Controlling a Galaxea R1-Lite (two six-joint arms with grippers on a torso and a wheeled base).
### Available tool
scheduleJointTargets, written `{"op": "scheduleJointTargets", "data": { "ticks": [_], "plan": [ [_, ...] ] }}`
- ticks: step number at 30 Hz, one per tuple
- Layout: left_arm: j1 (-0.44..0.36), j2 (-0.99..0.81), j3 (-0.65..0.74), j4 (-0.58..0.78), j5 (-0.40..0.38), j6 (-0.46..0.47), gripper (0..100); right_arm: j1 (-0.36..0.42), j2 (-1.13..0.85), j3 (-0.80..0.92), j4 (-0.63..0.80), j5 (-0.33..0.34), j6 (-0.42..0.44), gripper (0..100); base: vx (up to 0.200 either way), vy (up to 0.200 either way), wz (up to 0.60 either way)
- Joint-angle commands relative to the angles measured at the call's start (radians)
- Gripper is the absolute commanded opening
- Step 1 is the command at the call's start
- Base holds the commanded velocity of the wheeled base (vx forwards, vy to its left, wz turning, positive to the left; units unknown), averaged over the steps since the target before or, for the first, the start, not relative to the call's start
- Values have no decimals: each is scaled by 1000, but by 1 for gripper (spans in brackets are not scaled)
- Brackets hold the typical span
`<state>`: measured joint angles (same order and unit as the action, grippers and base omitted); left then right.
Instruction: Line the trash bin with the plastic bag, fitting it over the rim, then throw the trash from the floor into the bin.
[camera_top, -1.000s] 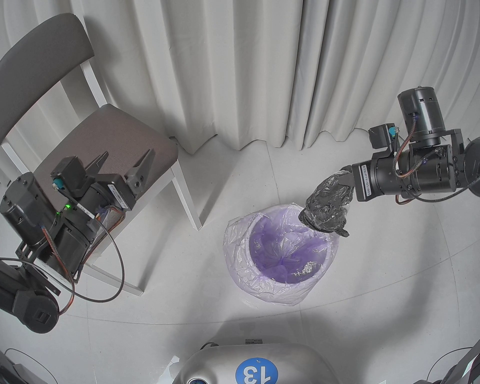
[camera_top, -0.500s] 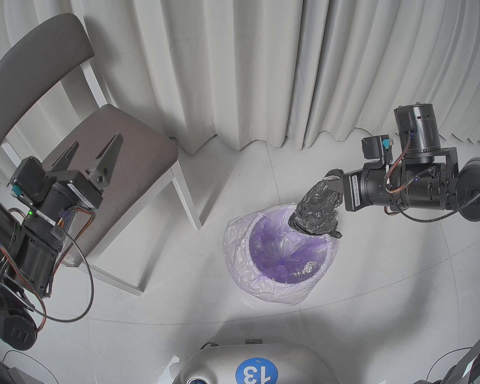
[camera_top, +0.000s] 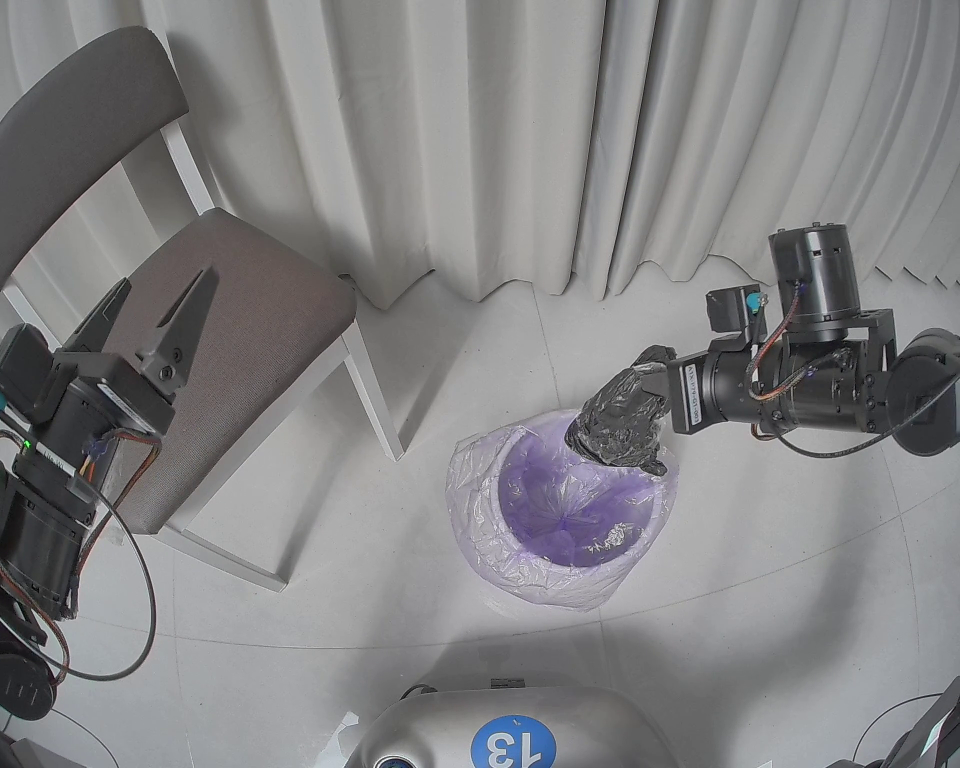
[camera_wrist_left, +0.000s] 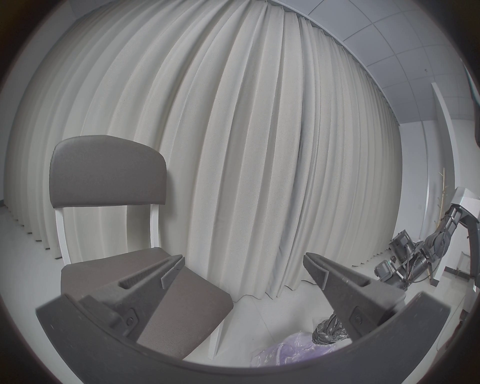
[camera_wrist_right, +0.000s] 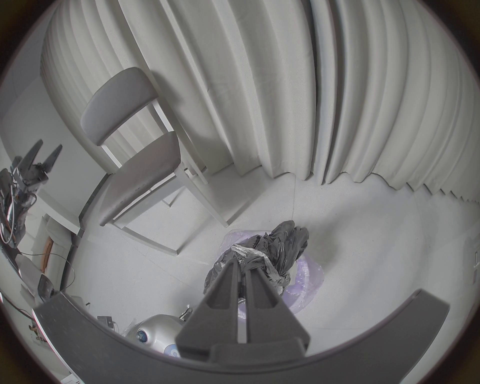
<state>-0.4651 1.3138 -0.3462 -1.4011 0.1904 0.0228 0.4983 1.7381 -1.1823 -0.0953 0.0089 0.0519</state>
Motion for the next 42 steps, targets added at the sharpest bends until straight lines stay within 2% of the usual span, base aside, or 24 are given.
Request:
{"op": "scheduleJointTargets", "data": {
  "ticks": [1,10,16,22,31,38,39,42],
  "plan": [
    [-4,-27,18,-1,4,19,100,19,49,27,-14,2,0,0,0,0,0],
    [-26,-42,41,-1,18,22,100,19,215,119,-253,9,28,0,0,0,0],
    [-20,-33,23,1,18,22,100,11,310,141,-322,22,37,0,0,0,0],
    [-18,-41,30,1,20,22,100,-30,393,118,-333,69,36,0,0,0,0],
    [-17,-39,47,1,21,20,100,-57,534,-11,-316,71,23,0,0,0,0],
    [-17,-28,56,1,20,19,100,-58,560,-49,-282,71,-6,0,0,0,0],
    [-17,-27,56,1,18,19,100,-58,558,-51,-284,71,-6,100,0,0,0],
    [-17,-25,56,1,18,17,100,-58,557,-48,-291,71,-6,100,0,0,0]
  ]
}}
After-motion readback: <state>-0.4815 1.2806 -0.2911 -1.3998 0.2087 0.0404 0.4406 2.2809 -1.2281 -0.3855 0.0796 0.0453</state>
